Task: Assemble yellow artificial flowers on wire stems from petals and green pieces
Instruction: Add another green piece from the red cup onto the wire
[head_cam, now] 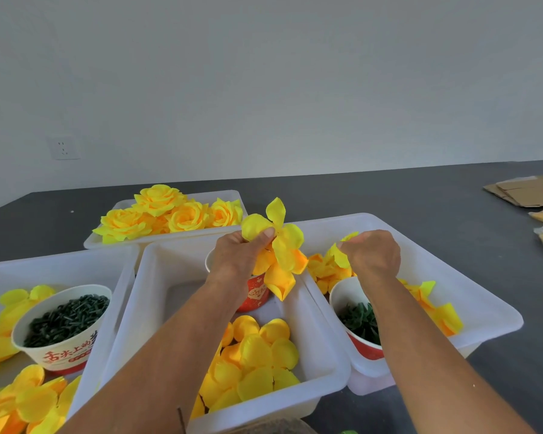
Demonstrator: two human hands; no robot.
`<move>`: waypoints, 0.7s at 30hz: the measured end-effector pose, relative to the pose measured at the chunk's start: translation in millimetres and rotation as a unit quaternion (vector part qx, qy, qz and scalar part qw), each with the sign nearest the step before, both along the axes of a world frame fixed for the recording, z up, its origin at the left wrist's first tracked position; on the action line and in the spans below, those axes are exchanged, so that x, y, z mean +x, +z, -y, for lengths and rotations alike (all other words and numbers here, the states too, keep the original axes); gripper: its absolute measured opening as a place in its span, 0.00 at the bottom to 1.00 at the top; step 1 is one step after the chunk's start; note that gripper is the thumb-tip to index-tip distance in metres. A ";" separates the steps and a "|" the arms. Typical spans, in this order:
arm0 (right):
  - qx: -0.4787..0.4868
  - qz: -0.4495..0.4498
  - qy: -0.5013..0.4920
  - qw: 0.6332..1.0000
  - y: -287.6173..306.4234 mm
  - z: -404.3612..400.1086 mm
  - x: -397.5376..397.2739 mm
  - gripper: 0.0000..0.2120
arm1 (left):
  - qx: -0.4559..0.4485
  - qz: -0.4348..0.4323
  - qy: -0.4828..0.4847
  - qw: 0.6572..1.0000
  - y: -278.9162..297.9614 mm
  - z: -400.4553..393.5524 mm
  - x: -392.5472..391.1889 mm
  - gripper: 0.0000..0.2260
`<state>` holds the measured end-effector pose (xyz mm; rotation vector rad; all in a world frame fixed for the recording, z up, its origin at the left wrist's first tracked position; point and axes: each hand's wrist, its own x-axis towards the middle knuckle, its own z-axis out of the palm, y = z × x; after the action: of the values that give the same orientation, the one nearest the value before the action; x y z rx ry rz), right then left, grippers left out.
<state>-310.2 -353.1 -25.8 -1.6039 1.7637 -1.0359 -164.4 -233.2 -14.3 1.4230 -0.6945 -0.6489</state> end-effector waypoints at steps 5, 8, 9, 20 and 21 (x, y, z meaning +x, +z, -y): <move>-0.032 -0.107 0.043 0.993 0.8 -8.0 0.7 0.18 | -0.011 0.004 -0.060 0.998 0.3 -1.9 -2.3 0.05; -0.089 0.186 0.198 0.958 10.6 -18.6 6.4 0.11 | -0.021 0.022 -0.103 0.994 -0.4 -1.9 -4.7 0.04; -0.065 0.275 0.258 0.924 14.8 -24.6 6.8 0.13 | -0.019 0.032 -0.112 0.993 -0.8 -2.1 -5.2 0.03; -0.092 0.422 0.211 0.877 17.8 -24.3 3.8 0.03 | -0.040 0.090 -0.097 0.990 -0.2 -5.9 -7.7 0.07; -0.092 0.436 0.165 0.880 17.5 -20.6 2.5 0.02 | -0.045 0.094 -0.090 0.990 0.0 -6.1 -7.0 0.08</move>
<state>-307.7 -332.5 -8.4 -1.1658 0.7769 -1.4643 -171.5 -227.1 -14.4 1.3590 -0.9978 -0.6199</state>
